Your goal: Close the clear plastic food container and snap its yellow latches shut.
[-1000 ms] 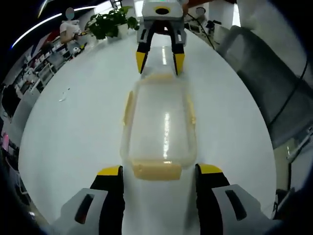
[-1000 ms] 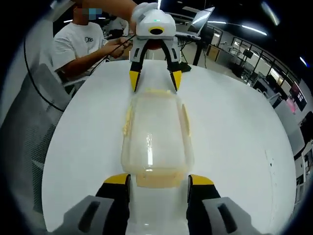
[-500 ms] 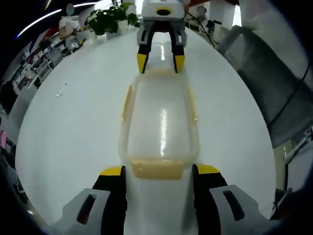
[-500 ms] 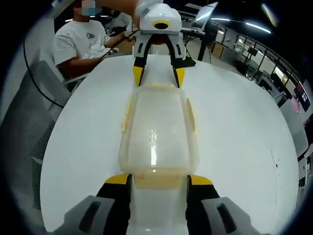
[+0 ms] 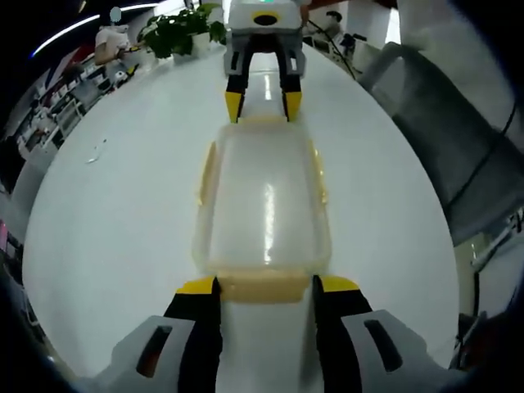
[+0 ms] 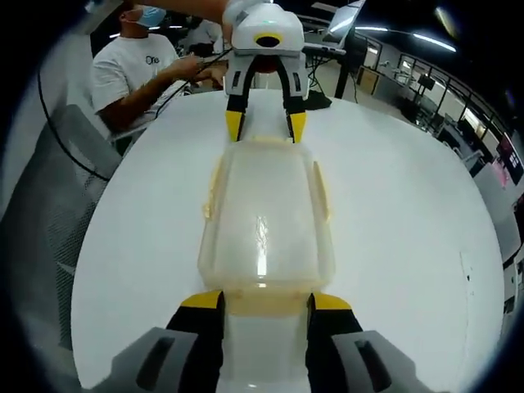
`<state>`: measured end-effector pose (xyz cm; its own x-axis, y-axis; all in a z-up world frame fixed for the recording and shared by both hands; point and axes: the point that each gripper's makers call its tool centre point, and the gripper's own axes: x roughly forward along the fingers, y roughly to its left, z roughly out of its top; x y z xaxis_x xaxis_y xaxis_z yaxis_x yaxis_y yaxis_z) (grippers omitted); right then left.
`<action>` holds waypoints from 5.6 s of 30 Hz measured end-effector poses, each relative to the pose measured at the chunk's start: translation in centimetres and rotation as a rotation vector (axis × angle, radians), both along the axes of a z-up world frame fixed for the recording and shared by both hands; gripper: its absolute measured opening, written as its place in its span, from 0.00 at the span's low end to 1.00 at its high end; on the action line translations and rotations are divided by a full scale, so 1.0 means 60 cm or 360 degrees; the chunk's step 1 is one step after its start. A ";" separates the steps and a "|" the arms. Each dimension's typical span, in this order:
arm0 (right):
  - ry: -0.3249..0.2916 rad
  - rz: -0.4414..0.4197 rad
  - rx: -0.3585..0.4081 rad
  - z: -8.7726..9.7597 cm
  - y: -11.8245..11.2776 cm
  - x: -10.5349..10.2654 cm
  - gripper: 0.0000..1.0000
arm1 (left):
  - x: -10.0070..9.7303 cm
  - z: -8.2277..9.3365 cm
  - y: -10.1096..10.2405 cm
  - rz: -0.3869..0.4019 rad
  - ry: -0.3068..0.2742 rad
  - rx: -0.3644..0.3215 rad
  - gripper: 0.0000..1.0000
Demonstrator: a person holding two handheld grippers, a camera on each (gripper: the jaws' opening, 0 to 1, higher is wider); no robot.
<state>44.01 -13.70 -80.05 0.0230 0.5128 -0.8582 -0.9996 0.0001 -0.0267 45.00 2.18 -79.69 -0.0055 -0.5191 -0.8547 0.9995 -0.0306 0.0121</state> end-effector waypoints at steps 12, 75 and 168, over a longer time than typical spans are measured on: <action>0.0013 -0.0010 -0.0038 0.000 0.001 -0.004 0.37 | -0.003 -0.004 0.002 0.0021 -0.0005 0.0067 0.38; -0.0081 0.0065 0.0037 0.202 -0.073 -0.047 0.36 | -0.059 0.195 -0.071 0.0071 -0.0097 0.0075 0.36; -0.0021 -0.0054 -0.0031 0.126 -0.377 -0.029 0.36 | -0.023 0.128 -0.376 -0.0054 -0.0037 0.0108 0.36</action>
<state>42.24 -36.34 -72.50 0.0514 0.4945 -0.8677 -0.9986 0.0336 -0.0400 43.64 -20.36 -72.01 -0.0018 -0.4596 -0.8881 0.9973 -0.0663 0.0323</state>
